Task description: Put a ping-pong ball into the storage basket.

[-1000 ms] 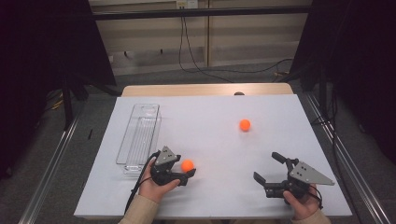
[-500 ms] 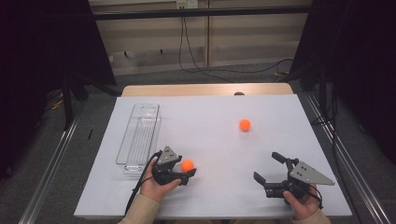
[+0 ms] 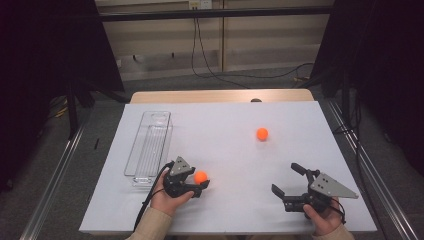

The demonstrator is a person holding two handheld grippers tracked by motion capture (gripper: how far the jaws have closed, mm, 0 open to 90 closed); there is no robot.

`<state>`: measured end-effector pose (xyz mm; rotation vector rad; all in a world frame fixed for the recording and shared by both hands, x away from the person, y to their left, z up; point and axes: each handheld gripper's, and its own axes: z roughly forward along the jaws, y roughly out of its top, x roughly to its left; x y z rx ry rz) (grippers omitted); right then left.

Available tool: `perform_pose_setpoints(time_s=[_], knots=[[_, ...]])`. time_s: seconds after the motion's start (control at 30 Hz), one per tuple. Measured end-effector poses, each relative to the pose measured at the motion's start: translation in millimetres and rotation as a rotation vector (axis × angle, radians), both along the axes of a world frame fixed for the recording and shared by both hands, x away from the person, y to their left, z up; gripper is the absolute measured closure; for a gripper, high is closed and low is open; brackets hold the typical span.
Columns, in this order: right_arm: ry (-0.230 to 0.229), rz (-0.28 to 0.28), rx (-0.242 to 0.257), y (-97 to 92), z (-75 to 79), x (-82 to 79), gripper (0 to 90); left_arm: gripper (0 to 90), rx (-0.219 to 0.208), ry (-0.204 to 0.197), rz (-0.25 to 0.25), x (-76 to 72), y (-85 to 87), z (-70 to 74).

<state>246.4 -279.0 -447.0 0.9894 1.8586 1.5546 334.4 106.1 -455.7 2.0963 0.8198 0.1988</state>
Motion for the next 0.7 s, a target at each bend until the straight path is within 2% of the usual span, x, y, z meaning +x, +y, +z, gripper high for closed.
perform_pose_setpoints(time_s=[0.7], knots=[[0.001,0.0,0.0,0.0,0.0,0.1,3.1,37.4,0.023,0.012,-0.009,0.3,-1.4,-1.7]])
